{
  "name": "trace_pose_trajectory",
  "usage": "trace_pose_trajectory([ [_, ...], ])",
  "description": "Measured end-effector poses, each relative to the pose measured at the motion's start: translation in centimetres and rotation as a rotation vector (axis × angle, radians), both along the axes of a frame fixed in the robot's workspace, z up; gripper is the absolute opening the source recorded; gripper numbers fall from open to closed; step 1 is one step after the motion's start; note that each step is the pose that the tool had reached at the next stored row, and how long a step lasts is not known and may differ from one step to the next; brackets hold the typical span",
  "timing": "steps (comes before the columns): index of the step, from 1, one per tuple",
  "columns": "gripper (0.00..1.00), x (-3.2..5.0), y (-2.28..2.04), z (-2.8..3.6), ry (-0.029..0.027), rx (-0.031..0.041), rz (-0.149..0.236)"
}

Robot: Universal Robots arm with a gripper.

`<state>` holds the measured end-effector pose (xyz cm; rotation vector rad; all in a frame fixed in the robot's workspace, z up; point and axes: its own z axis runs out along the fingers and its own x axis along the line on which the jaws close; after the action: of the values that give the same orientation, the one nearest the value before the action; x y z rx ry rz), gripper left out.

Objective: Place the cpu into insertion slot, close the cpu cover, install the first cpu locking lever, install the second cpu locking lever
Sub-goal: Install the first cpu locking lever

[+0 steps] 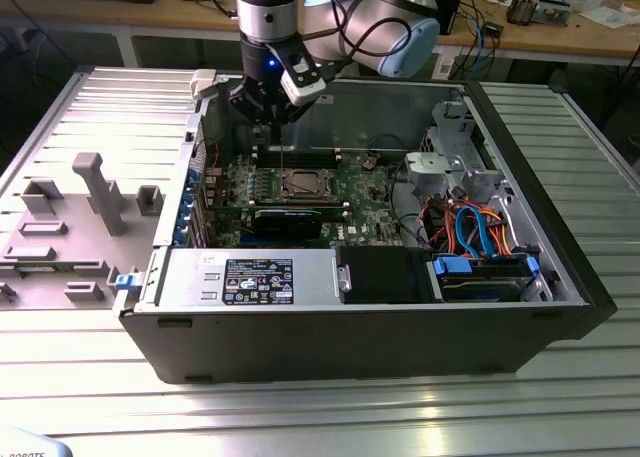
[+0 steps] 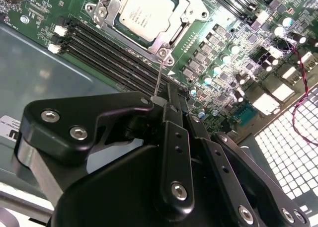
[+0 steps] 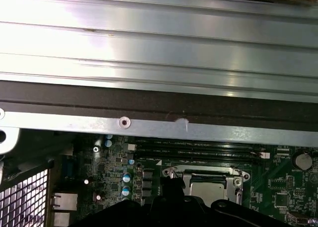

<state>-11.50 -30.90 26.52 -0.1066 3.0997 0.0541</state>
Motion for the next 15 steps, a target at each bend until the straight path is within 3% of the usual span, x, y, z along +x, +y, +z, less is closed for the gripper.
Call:
trace_pose_trajectory([
  [4, 0.11, 0.13, 0.0, -0.03, -0.0001, 0.0001, 0.0],
  [10, 0.11, 1.22, 0.0, -0.13, 0.0001, 0.0, 0.0],
  [14, 0.11, 1.28, 0.0, -0.14, 0.0002, 0.0, 0.0],
  [15, 0.11, 1.31, 0.0, -0.18, 0.0001, 0.0036, 0.0],
])
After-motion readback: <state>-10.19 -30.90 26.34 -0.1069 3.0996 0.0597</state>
